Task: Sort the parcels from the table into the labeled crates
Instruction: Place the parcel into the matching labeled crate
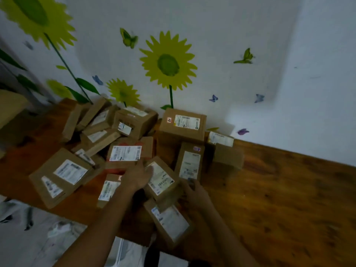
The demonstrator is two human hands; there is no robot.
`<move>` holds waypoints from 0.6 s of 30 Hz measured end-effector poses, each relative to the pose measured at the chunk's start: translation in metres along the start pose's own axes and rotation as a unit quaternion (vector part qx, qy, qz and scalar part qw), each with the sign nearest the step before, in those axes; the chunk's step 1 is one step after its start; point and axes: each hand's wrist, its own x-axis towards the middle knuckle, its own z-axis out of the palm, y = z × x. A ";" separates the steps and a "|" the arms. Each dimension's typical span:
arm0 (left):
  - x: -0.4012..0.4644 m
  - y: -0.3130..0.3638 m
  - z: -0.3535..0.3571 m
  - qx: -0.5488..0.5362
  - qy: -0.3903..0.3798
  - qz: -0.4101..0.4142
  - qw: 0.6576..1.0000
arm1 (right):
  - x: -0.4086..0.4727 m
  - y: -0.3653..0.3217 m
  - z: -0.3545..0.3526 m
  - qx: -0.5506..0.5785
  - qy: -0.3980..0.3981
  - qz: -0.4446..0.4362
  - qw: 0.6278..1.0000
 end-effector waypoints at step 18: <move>-0.027 -0.007 -0.033 -0.420 0.031 0.186 0.888 | -0.077 -0.030 0.060 0.326 0.107 -0.066 0.937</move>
